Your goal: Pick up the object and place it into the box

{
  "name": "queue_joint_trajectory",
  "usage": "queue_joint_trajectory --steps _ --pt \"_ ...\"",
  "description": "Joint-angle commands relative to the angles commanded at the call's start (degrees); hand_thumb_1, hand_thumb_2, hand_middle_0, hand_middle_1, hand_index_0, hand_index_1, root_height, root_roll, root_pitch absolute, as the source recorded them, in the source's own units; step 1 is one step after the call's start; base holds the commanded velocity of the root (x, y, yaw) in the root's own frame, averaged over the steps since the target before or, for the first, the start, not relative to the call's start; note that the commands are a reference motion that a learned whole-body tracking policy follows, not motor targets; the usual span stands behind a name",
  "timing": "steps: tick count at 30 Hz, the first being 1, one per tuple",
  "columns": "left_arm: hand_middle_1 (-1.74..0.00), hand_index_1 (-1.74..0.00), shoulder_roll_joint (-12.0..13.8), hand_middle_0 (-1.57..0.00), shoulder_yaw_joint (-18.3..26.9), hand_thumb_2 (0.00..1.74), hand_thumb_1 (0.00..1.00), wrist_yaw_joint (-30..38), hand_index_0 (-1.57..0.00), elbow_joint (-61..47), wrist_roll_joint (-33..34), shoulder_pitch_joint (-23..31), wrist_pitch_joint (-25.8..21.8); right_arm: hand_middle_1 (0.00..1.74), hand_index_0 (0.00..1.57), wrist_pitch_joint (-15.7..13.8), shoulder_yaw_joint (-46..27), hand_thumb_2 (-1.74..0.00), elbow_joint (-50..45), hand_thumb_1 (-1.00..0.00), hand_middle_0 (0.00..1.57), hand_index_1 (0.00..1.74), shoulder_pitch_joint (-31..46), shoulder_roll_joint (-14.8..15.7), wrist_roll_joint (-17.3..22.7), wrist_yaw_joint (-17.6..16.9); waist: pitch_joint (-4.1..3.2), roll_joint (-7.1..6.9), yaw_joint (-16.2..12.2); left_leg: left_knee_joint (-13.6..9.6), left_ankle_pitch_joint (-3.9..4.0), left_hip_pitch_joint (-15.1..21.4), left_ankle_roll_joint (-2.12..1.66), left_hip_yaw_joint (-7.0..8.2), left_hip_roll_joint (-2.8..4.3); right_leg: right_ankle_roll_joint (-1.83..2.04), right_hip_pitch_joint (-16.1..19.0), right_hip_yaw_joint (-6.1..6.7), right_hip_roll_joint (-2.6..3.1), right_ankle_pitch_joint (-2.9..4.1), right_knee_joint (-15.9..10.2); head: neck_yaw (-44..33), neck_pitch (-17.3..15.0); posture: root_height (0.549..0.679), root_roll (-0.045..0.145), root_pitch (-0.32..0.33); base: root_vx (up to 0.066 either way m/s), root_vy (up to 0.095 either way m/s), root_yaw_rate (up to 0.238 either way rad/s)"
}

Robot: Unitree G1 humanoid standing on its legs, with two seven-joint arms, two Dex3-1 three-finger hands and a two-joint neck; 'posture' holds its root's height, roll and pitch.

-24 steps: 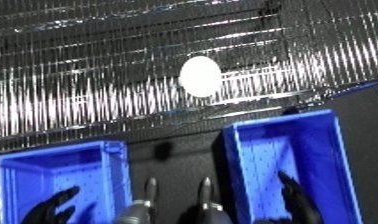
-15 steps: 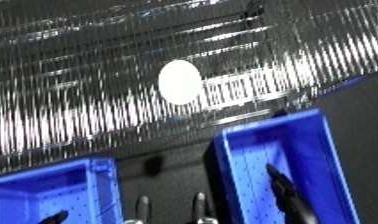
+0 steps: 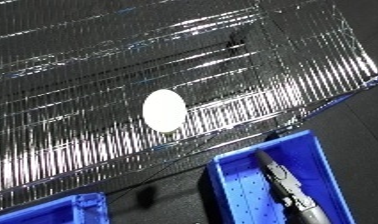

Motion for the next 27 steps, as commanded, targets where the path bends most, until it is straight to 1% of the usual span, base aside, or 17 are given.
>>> queue_joint_trajectory --steps 1,3,8,11,14,17,20,24,27 --pt "0.0 0.0 0.1 0.0 -0.08 0.0 0.0 -0.01 0.0 0.11 -0.03 -0.09 0.1 0.0 0.0 0.59 0.13 0.0 -0.54 0.0 0.0 0.0 -0.87 -0.55 -0.02 -0.36 0.14 0.05 0.2 0.24 -0.07 -0.15 -0.02 -0.03 0.0 0.03 -0.17 -0.08 -0.12 -0.02 0.25 0.49 -0.84 0.632 0.026 0.022 0.011 0.011 0.078" --pt "0.0 0.0 0.27 0.0 -0.17 0.0 0.0 0.02 0.0 0.39 0.0 -0.3 0.31 0.0 0.0 1.71 0.63 0.0 -0.86 0.0 0.0 0.0 -2.91 -1.34 0.0 -1.02 0.37 0.13 0.64 0.67 -0.19 -0.41 -0.08 -0.1 -0.04 0.06 -0.43 -0.26 -0.38 -0.06 0.69 1.07 -1.54 0.631 0.026 0.019 0.016 0.012 0.103" --pt "0.0 0.0 0.66 0.0 -0.15 0.0 0.0 0.49 0.0 0.88 -0.74 -1.12 1.13 0.0 0.0 4.26 2.62 0.0 0.16 0.0 0.0 0.0 -8.24 -2.21 0.13 -2.4 1.03 0.31 1.7 1.48 -0.21 -1.1 -0.19 -0.4 -0.24 0.06 -1.06 -0.73 -0.99 -0.07 1.67 2.31 -2.79 0.629 0.027 0.015 0.022 0.014 0.118" --pt "0.0 0.0 0.91 0.0 -0.02 0.0 0.0 0.54 0.0 0.43 -2.33 -1.53 1.08 0.0 0.0 5.72 3.81 0.0 0.92 0.0 0.0 0.0 -11.07 -2.36 0.43 -3.27 1.6 0.55 2.22 1.77 -0.12 -1.46 -0.14 -0.58 -0.43 -0.01 -1.48 -1.01 -1.27 0.0 2.15 3.65 -3.42 0.628 0.028 0.015 0.012 0.024 0.118" --pt "0.0 0.0 0.98 0.0 -0.3 0.0 0.0 0.47 0.0 -0.82 -3.23 -1.57 0.01 0.0 0.0 6.55 4.67 0.0 1.96 0.0 0.0 0.0 -13.78 -2.02 0.71 -4.41 2.29 0.95 2.84 2.06 -0.01 -1.98 -0.07 -0.78 -0.76 -0.11 -1.93 -1.35 -1.49 0.09 2.58 5.38 -4.11 0.627 0.03 0.016 0.002 0.026 0.153" --pt "0.0 0.0 0.9 0.0 -0.77 0.0 0.0 0.78 0.0 -2.41 -4.18 -1.22 -1.69 0.0 0.0 6.78 5.14 0.0 3.62 0.0 0.0 0.0 -16.1 -1.47 0.83 -5.0 2.88 1.45 3.54 2.11 0.15 -2.4 -0.05 -1.02 -1.12 -0.15 -2.29 -1.65 -1.75 0.14 2.92 6.68 -4.27 0.627 0.032 0.018 0.003 0.028 0.145" --pt "0.0 0.0 0.87 0.0 -1.03 0.0 0.0 1.43 0.0 -4.13 -4.92 -0.75 -3.01 0.0 0.0 6.64 5.43 0.0 5.57 0.0 0.0 0.0 -17.96 -1.26 0.9 -5.17 3.38 1.93 4.27 2.06 0.32 -2.7 -0.01 -1.28 -1.45 -0.25 -2.6 -1.99 -2.13 0.14 3.28 8.07 -4.19 0.627 0.034 0.019 0.004 0.029 0.147" --pt "0.0 0.0 0.97 0.0 -1.28 0.0 0.0 2.18 0.0 -6.32 -5.05 -0.09 -3.53 0.0 0.0 5.75 5.56 0.0 8.31 0.0 0.0 0.0 -20.27 -1.1 0.78 -6.05 3.95 2.49 5.24 1.97 0.54 -3.01 0.14 -1.72 -1.88 -0.45 -2.94 -2.53 -2.65 0.18 3.74 10.09 -3.62 0.626 0.036 0.02 0.013 0.019 0.155" --pt "0.0 0.0 1.0 0.0 -1.62 0.0 0.0 2.31 0.0 -7.38 -5.11 0.38 -3.57 0.0 0.0 4.67 5.09 0.0 10.1 0.0 0.0 0.0 -22.05 -1.02 0.99 -7.2 4.41 2.87 5.71 1.99 0.68 -3.21 0.3 -2.04 -2.19 -0.64 -3.15 -2.85 -2.84 0.22 4.04 11.21 -2.88 0.626 0.038 0.021 0.02 0.021 0.109"
